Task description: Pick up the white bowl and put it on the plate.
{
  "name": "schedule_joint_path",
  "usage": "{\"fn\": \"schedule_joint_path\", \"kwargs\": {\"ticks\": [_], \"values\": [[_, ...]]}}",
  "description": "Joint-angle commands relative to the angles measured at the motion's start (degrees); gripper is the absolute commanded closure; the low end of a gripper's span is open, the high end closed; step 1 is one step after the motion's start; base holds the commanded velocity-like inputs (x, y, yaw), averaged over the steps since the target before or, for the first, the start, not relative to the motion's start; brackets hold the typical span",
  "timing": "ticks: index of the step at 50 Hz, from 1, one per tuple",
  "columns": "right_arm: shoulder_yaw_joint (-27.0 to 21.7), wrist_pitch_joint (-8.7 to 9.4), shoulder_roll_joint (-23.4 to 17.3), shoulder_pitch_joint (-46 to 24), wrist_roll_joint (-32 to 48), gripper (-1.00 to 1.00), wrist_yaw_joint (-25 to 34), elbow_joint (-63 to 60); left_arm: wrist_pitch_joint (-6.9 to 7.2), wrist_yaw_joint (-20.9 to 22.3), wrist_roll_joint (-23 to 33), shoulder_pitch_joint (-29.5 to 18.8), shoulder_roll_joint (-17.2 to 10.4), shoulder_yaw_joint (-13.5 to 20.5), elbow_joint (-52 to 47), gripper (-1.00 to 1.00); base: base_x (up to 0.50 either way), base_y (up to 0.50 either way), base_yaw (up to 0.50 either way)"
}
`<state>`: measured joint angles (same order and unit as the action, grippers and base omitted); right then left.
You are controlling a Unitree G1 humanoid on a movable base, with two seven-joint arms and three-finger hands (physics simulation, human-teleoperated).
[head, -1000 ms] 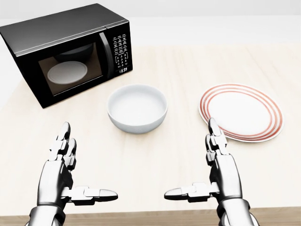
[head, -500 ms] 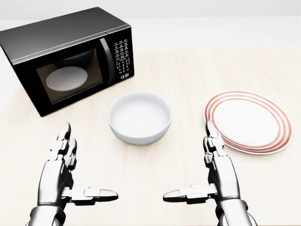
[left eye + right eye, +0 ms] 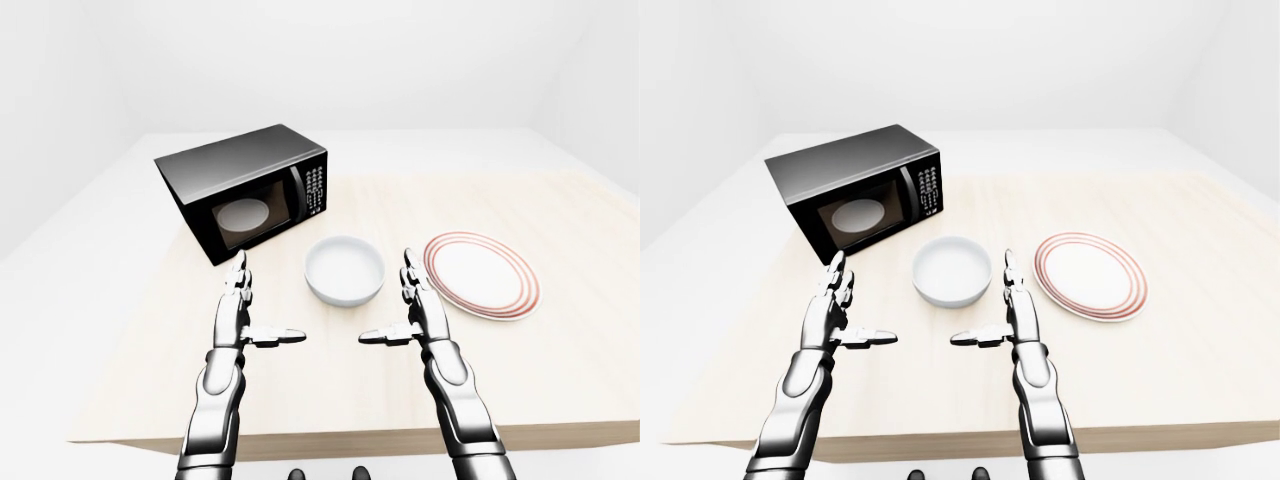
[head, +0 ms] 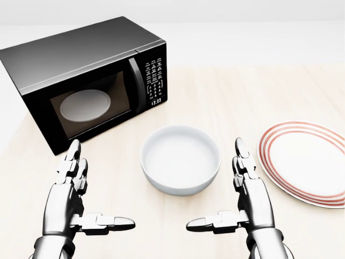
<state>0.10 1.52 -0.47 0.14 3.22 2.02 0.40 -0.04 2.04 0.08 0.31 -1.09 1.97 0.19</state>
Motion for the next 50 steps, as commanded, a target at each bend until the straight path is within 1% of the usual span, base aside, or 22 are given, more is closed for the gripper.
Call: {"fn": "schedule_joint_path", "kwargs": {"ticks": [1, 4, 7, 11, 16, 19, 21, 23, 25, 27, 28, 29, 32, 34, 35, 40, 41, 42, 44, 47, 50], "values": [[-0.12, 0.19, 0.01, -0.01, -0.47, -1.00, 0.05, -0.11, 0.01, 0.01, -0.01, 0.04, 0.04, -0.02, 0.00, -1.00, 0.00, 0.00, 0.00], [0.08, 0.41, 0.04, 0.08, -0.23, -1.00, -0.11, -0.51, -0.02, 0.01, 0.00, 0.04, 0.04, -0.03, 0.00, -1.00, 0.00, 0.00, 0.00], [-0.01, -0.22, -0.03, -0.02, -0.27, -1.00, -0.09, 0.22, 0.00, 0.01, 0.00, 0.04, 0.03, -0.03, 0.00, -1.00, 0.00, 0.00, 0.00], [0.03, -0.27, -0.02, -0.05, -0.08, -1.00, -0.25, 0.20, 0.00, 0.02, 0.01, 0.04, 0.03, -0.03, 0.00, -1.00, 0.00, 0.00, 0.00], [0.12, -1.08, -0.10, -0.16, 0.72, -1.00, -0.65, 1.04, 0.02, 0.02, 0.00, 0.04, 0.03, -0.03, -0.01, -1.00, 0.00, 0.00, 0.00], [0.25, -0.75, -0.14, 0.10, 1.35, -1.00, -0.81, 0.07, -0.01, 0.01, -0.01, 0.04, 0.04, -0.03, 0.00, -1.00, 0.00, 0.00, 0.00], [0.46, -0.52, -0.68, 0.06, 3.99, -1.00, -1.65, -0.90, 0.01, 0.01, -0.02, 0.04, 0.04, -0.02, 0.00, -1.00, 0.00, 0.00, 0.00], [0.35, 1.07, -0.89, 0.21, 5.55, -1.00, -1.79, -3.01, 0.00, 0.00, -0.01, 0.04, 0.04, -0.03, 0.00, -1.00, 0.00, 0.00, 0.00], [0.12, 3.48, -1.80, 0.20, 8.79, -1.00, -1.49, -7.09, 0.05, 0.00, 0.01, 0.04, 0.03, -0.03, -0.02, -1.00, 0.00, 0.00, 0.00], [0.15, 3.48, -2.92, -1.13, 13.45, -1.00, -0.57, -9.96, 0.01, -0.01, 0.01, 0.04, 0.04, -0.02, -0.01, -1.00, 0.00, 0.00, 0.00], [0.42, 3.48, -3.60, -2.14, 16.70, -1.00, -0.07, -10.49, -1.05, -0.07, 0.29, -0.28, -0.03, -0.01, 1.63, -1.00, 0.00, 0.00, 0.00], [0.14, 3.48, -3.28, -2.20, 17.24, -1.00, 0.30, -10.50, -1.14, -0.08, 0.31, -0.31, -0.03, -0.01, 1.76, -1.00, 0.00, 0.00, 0.00], [1.31, 3.48, -4.73, -4.22, 27.17, -1.00, 1.75, -10.57, 0.02, -0.21, 0.45, -0.11, 0.04, -0.18, 0.51, -1.00, 0.00, 0.00, 0.00], [1.26, 3.48, -4.92, -5.02, 31.86, -1.00, 2.60, -10.78, -0.55, -0.14, 0.41, -0.34, -0.01, -0.08, 1.31, -1.00, 0.00, 0.00, 0.00], [1.31, 3.48, -4.86, -5.25, 33.87, -1.00, 3.24, -11.07, -0.58, -0.14, 0.44, -0.36, -0.02, -0.08, 1.38, -1.00, 0.00, 0.00, 0.00], [1.50, 3.48, -4.50, -6.41, 39.80, -1.00, 6.75, -11.80, -0.39, -0.17, 0.47, -0.46, -0.02, -0.08, 1.35, -1.00, 0.00, 0.00, 0.00], [2.54, 3.48, -4.91, -6.78, 42.56, -1.00, 7.37, -11.34, -0.58, -0.16, 0.49, -0.43, -0.02, -0.08, 1.52, -1.00, 0.00, 0.00, 0.00], [2.91, 3.48, -5.01, -7.00, 44.24, -1.00, 7.77, -10.82, -0.37, -0.20, 0.55, -0.43, -0.01, -0.13, 1.34, -1.00, 0.00, 0.00, 0.00], [3.34, 3.48, -5.12, -8.34, 47.50, -1.00, 8.65, -8.91, -0.50, -0.22, 0.60, -0.44, 0.00, -0.14, 1.50, -1.00, 0.00, 0.00, 0.00], [3.11, 2.68, -4.86, -9.55, 49.98, -1.00, 11.15, -8.37, -0.07, -0.29, 0.65, -0.14, 0.08, -0.26, 0.80, -1.00, 0.00, 0.00, 0.00], [2.67, 1.51, -5.21, -10.76, 51.78, -1.00, 13.10, -6.61, -0.38, -0.31, 0.69, -0.42, 0.03, -0.20, 1.45, -1.00, 0.00, 0.00, 0.00]]}}
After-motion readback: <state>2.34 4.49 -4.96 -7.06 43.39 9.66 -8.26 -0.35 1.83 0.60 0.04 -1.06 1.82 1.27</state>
